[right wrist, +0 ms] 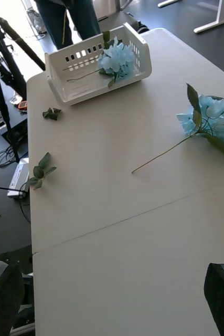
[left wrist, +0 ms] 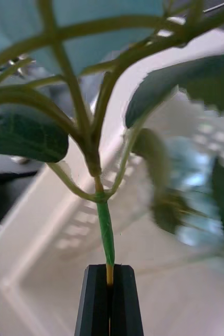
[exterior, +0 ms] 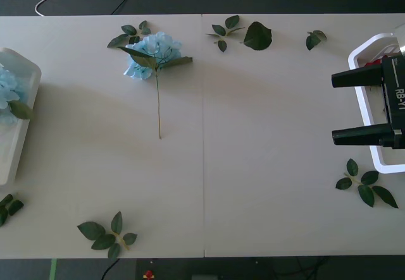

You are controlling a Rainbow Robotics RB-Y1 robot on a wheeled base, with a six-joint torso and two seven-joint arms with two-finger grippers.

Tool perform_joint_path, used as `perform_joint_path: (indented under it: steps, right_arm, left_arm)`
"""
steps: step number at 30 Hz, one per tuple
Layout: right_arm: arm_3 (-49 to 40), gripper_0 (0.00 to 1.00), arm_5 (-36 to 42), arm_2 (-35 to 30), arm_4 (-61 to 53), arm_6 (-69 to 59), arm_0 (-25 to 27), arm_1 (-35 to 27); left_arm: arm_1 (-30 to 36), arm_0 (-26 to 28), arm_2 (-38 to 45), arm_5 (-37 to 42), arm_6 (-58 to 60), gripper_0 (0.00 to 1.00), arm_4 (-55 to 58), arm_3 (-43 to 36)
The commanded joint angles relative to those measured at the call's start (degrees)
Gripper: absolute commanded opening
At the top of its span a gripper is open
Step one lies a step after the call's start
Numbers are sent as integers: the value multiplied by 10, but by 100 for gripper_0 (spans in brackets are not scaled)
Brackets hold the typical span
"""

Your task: Place the red flowers into the right box and the blue flowers into the left box. If a person shows an open palm, hand one flower to the person first, then continue sorting.

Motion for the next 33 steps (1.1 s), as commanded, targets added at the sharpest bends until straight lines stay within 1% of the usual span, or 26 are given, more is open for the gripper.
perform_joint_path:
  steps: [1,4,6,9,13,18,26,33]
  right_arm:
    - [-14,100,2,3,-8,15,8,11]
    - [-14,100,2,3,-8,15,8,11]
    - [-14,100,2,3,-8,15,8,11]
    - [-14,100,2,3,-8,15,8,11]
    - [-14,100,2,3,-8,15,8,11]
    - [-14,100,2,3,-8,15,8,11]
    - [-14,100,2,3,-8,15,8,11]
    - [-14,100,2,3,-8,15,8,11]
  left_arm:
    - [33,7,-27,-73,-100,0,-22,74]
    - [32,7,-56,-111,-126,0,-42,117]
    - [32,6,-85,-152,-142,0,-63,148]
    - [32,6,-111,-188,-147,0,-68,172]
    - [24,7,-147,-211,-145,0,-107,174]
    - [15,7,-168,-249,-142,0,-123,173]
    - [15,6,-210,-286,-134,0,-158,173]
    - [15,6,-239,-329,-123,0,-158,168]
